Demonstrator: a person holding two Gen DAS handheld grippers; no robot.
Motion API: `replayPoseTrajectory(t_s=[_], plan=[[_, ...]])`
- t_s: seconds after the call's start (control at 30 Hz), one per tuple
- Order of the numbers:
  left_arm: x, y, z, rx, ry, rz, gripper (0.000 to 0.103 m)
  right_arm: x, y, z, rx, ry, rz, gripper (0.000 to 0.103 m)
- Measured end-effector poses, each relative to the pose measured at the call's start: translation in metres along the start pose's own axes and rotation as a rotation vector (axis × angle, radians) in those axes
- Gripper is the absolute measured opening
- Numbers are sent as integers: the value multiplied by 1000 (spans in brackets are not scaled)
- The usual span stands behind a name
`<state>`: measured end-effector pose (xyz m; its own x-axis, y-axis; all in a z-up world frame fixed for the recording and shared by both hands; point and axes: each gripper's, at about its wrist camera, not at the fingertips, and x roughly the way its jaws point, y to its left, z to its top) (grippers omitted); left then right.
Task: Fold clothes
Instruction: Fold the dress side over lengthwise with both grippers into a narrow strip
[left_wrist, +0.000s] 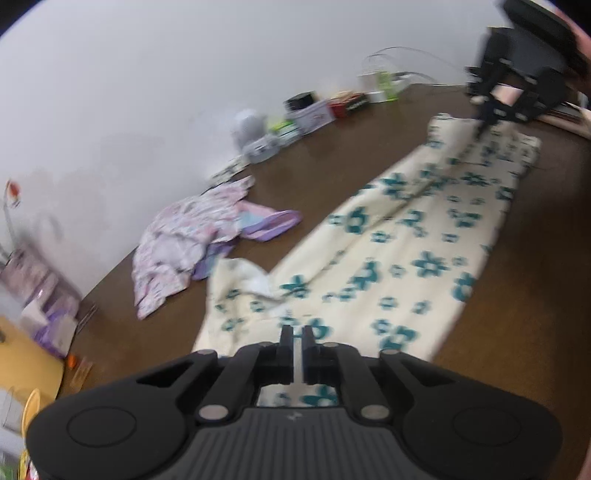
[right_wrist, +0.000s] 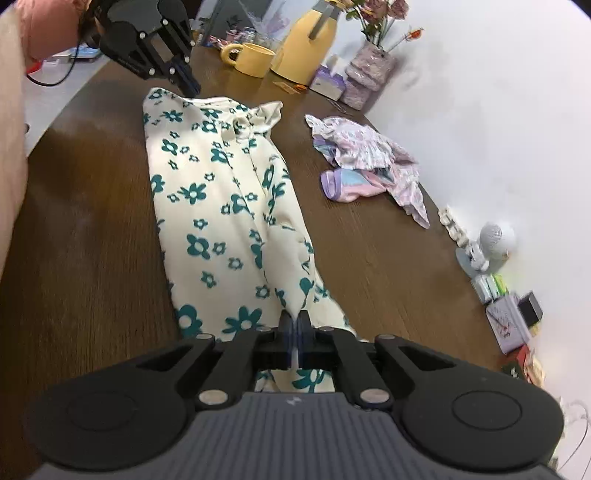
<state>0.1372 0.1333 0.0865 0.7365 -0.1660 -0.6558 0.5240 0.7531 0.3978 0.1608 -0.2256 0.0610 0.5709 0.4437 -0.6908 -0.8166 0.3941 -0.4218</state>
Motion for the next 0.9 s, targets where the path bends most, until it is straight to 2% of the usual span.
replayPoseTrajectory(t_s=[0.07,0.13,0.17,0.27,0.37,0.4,0.43,0.47,0.57,0.67,0.9], plan=[[11,16,11,-14,17,5,17,3,-4,1,14,-2,-24,2],[31,29,20,16,56,12,47,6,-7,2,16,-2,-43,2],[43,32,24,43,80,17,50,6,-7,3,13,-4,-49,2],[78,40,35,131,144,26,49,4,-4,2,6,-7,-57,2],[105,51,44,151,151,-28,49,2,-2,2,5,-6,-57,2],[113,54,47,160,153,-50,47,2,-2,2,4,-4,-56,2],[118,55,49,162,162,-73,20,2,-2,2,3,-1,-55,2],[122,56,50,160,172,-97,2,2,-2,3,1,1,-56,2],[110,46,51,211,133,-87,0,1,-1,3,-10,-1,-70,2],[78,36,41,221,73,-39,0,-2,-1,3,-22,-5,-87,1],[-23,-5,13,210,-106,129,0,-14,7,2,-62,-24,-159,1]])
